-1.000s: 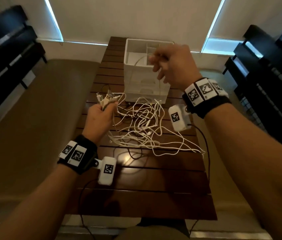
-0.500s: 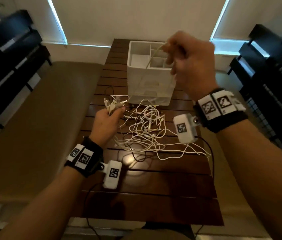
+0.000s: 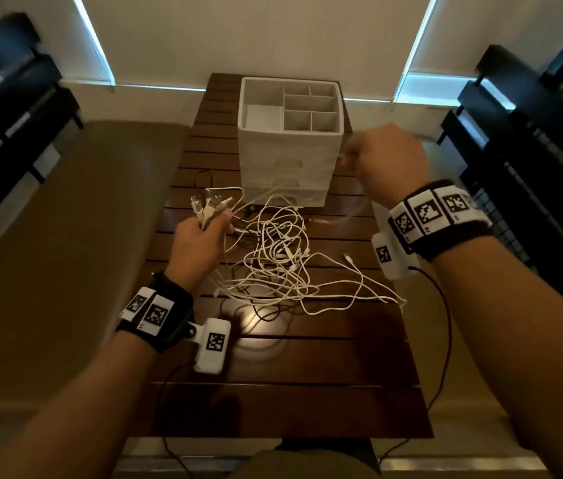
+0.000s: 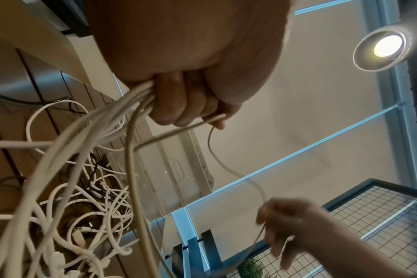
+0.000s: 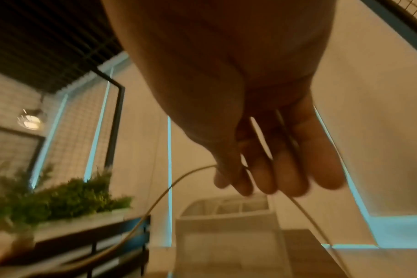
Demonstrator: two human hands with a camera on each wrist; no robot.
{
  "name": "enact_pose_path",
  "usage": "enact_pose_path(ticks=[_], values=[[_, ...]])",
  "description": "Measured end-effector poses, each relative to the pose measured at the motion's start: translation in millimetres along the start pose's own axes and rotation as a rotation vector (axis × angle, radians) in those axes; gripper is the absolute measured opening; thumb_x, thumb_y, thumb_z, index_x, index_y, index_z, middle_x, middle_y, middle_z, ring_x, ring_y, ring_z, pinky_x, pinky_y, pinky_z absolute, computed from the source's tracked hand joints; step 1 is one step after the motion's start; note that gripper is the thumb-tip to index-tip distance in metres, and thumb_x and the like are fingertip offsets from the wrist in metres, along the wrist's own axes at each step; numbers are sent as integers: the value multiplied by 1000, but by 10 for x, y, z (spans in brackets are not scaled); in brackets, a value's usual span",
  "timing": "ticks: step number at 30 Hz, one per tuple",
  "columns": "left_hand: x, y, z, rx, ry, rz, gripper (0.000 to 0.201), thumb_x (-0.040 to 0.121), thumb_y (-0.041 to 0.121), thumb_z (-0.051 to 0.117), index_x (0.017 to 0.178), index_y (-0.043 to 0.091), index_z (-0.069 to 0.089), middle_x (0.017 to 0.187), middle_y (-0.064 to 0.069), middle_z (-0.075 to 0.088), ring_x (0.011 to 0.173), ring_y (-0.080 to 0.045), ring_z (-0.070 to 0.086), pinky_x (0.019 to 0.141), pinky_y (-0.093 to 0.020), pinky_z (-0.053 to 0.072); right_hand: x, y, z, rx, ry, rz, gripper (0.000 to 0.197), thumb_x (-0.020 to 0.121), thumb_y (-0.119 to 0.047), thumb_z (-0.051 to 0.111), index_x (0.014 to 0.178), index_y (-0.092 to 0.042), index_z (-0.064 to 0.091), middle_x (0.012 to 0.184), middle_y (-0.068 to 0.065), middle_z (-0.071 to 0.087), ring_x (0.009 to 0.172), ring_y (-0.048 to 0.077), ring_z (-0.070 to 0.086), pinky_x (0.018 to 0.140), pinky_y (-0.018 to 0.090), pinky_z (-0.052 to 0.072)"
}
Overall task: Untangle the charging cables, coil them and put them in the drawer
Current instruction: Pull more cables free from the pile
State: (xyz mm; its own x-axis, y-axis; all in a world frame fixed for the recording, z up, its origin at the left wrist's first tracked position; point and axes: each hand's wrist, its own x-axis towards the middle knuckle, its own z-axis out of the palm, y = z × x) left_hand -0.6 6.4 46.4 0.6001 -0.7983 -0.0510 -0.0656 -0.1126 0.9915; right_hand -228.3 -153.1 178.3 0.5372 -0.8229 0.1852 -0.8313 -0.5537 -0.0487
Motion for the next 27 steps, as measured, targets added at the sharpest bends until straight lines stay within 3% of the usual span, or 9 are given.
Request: enact_pose_path(ticks=[4, 9, 13, 15, 18, 21, 22, 25, 27], values=[[-36, 30, -8, -161, -41, -49, 46, 108, 40, 54, 67, 19, 56, 48, 9, 38, 40, -7, 31, 42, -20, 25, -149, 96, 364, -213, -245, 144, 25, 102, -9, 49, 116, -4, 70, 115, 21, 68, 107, 43, 67, 84, 47, 53], [-166, 161, -10, -249, -105, -52, 49, 109, 47, 48, 68, 20, 51, 53, 6, 33, 43, -10, 28, 42, -23, 20, -276, -49, 595, -208, -342, 176, 25, 104, -13, 51, 124, -5, 63, 121, 18, 68, 110, 39, 67, 81, 43, 50], [-206, 256, -8, -300, -154, -6, 53, 107, 55, 46, 67, 20, 48, 57, 1, 27, 47, -13, 24, 45, -25, 19, -281, -399, 564, 122, -293, -143, 49, 97, -41, 67, 142, -22, 56, 136, 9, 62, 126, 29, 59, 102, 44, 51], [-212, 322, 9, -323, -185, 39, 57, 105, 60, 44, 67, 18, 48, 54, -2, 28, 43, -17, 25, 45, -25, 24, -373, -688, 539, 402, -409, -355, 62, 93, -50, 71, 148, -27, 51, 144, 1, 59, 130, 18, 55, 108, 35, 46], [-229, 454, 19, -422, -255, 110, 60, 109, 56, 37, 69, 12, 45, 51, -7, 26, 38, -19, 26, 41, -24, 30, -532, -1041, 716, 565, -605, -442, 52, 91, -48, 74, 135, -23, 59, 125, 0, 71, 107, 14, 67, 94, 30, 52], [-260, 556, -52, -449, -271, 108, 56, 110, 51, 38, 67, 16, 40, 54, -3, 23, 41, -15, 21, 39, -22, 25, -515, -1013, 978, 503, -627, -419, 13, 96, -38, 71, 94, -25, 72, 84, -2, 72, 71, 9, 64, 70, 30, 49], [-268, 567, -85, -430, -256, 96, 54, 110, 50, 42, 65, 18, 40, 55, 0, 24, 43, -14, 20, 40, -22, 22, -485, -945, 1015, 489, -608, -382, 18, 95, -41, 72, 81, -30, 69, 76, -5, 68, 66, 7, 60, 65, 28, 45], [-268, 519, -166, -353, -186, 65, 47, 108, 39, 53, 65, 22, 43, 54, 4, 28, 42, -11, 22, 41, -24, 17, -386, -763, 1052, 399, -549, -342, 32, 87, -55, 76, 76, -26, 66, 72, -6, 62, 68, 11, 57, 64, 30, 41], [-252, 449, -176, -303, -141, 66, 45, 108, 35, 56, 65, 22, 47, 52, 3, 30, 40, -11, 24, 40, -21, 20, -324, -687, 1024, 222, -463, -404, 24, 89, -49, 74, 85, -26, 68, 82, -5, 63, 75, 14, 56, 70, 30, 39]])
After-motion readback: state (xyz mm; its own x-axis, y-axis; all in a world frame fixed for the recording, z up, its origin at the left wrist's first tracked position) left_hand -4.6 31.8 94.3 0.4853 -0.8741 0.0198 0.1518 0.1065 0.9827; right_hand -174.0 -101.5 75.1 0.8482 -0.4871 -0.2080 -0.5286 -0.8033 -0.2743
